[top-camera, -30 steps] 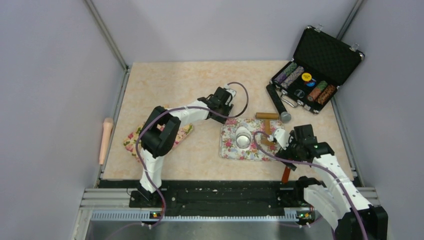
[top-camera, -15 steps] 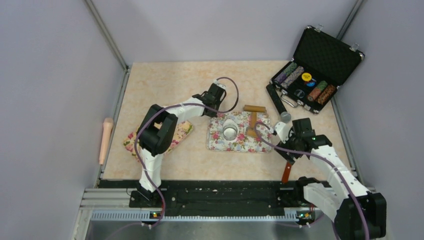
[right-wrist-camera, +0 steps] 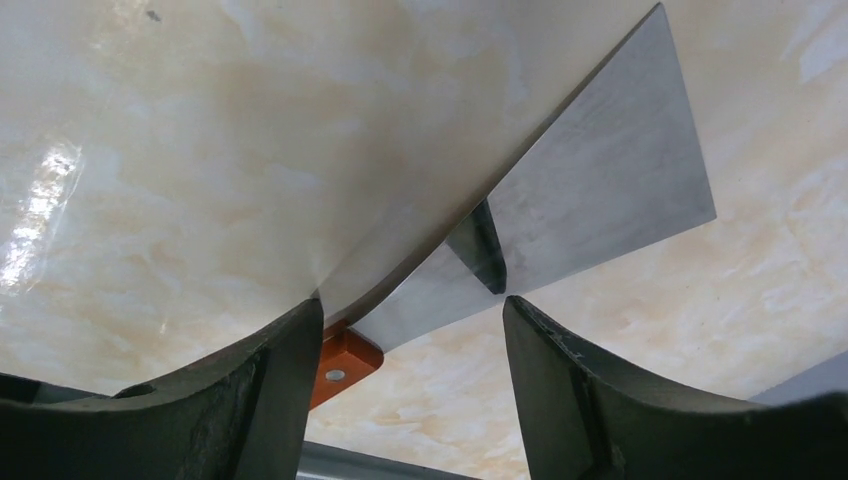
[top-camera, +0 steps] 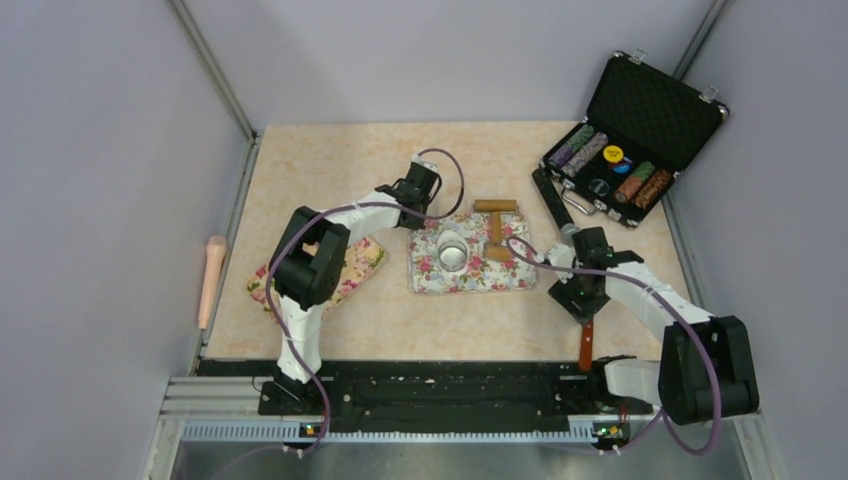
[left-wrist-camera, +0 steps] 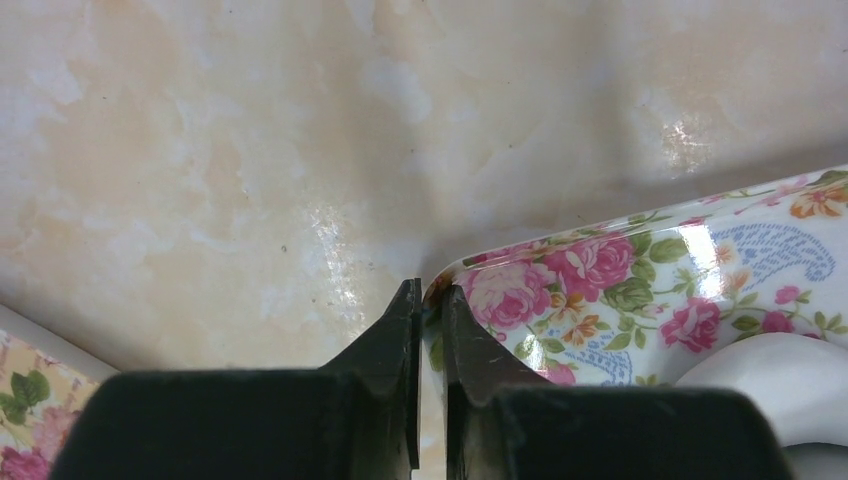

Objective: Roll out the dumpling wrappers from the dough

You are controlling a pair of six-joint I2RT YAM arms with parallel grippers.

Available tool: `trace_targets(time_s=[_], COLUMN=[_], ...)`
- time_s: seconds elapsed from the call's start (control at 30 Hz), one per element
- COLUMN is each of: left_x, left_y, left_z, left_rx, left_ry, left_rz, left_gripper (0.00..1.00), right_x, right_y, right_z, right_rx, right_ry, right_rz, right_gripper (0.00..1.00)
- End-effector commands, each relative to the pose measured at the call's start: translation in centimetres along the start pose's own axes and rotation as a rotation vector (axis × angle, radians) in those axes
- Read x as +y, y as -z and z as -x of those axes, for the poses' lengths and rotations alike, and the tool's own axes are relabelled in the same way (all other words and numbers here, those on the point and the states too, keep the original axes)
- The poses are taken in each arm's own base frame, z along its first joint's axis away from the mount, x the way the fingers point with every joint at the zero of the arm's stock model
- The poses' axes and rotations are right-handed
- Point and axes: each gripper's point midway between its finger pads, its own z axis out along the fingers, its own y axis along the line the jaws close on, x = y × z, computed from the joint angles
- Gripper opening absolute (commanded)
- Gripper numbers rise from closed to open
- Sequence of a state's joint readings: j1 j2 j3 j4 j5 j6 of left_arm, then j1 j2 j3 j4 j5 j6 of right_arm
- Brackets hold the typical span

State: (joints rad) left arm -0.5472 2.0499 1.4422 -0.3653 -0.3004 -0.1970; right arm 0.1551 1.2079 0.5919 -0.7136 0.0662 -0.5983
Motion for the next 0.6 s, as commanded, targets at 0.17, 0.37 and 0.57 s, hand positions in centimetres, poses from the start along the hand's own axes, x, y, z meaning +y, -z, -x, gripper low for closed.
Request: trace_targets(time_s=[0.17, 0.37, 0.57], left_x=[1.2, 0.8, 0.6], left_y=[1.7, 2.2, 2.2], left_z=[0.3, 0.5, 0.5], left_rx=[-0.025, -0.036, -0.035], left_ry=[0.019, 0.024, 0.022], left_rz=[0.015, -0.014, -0.028], left_gripper=[0.11, 0.11, 0.11], right_x=[-1.5, -3.0, -3.2], right_y=[-2.3, -2.7, 0.5], right_z=[1.3, 5.3, 10.4], right_rx=[0.019, -0.124, -0.350], right_ry=[0.002, 0.148, 0.224], right_rz=[0.020, 0.023, 0.060], right_gripper=[0.40, 0.33, 0.33])
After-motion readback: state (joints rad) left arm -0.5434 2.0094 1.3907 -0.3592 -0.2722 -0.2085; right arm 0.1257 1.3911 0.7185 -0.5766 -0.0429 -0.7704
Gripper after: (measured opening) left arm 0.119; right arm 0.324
